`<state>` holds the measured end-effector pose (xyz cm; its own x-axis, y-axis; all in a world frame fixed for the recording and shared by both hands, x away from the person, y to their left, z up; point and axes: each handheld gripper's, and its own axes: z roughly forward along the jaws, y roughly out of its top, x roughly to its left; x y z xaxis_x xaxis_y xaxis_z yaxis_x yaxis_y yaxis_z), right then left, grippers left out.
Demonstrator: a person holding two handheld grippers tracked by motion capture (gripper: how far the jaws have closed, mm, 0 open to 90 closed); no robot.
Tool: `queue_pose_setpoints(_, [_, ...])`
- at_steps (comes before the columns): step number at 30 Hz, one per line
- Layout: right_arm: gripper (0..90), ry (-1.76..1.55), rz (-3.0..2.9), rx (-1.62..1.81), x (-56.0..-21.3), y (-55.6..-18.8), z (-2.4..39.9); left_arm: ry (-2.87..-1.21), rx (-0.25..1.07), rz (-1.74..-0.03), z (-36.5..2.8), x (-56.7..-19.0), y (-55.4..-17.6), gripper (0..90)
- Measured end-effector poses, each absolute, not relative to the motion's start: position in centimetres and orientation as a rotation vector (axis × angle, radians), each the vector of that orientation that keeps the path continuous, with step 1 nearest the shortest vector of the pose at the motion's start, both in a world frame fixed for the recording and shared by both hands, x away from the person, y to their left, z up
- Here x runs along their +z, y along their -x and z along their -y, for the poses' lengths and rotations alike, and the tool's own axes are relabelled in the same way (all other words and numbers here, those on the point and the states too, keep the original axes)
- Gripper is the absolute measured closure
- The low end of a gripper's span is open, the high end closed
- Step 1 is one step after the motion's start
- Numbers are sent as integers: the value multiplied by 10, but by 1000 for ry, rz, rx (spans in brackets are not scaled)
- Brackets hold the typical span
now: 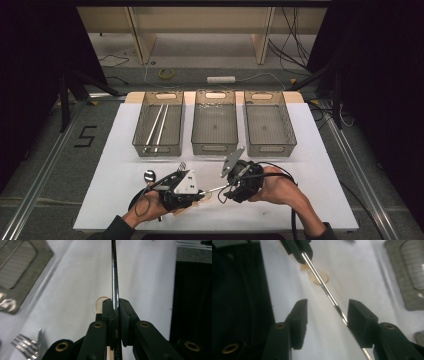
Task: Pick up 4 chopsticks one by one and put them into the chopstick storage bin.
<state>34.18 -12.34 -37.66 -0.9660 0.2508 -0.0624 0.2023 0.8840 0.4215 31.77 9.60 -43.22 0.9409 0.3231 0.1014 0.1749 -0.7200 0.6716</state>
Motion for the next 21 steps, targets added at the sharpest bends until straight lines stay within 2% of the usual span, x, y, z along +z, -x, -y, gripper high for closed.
queue_pose_setpoints(7, [415,-488,-2831,824,-368,-346,132,-2337,339,-491,-106,-429,-326,834])
queue_pose_setpoints(21, [357,-674,-2636,1118,-377,-346,152,-2194,438,-720,-132,-421,-340,834])
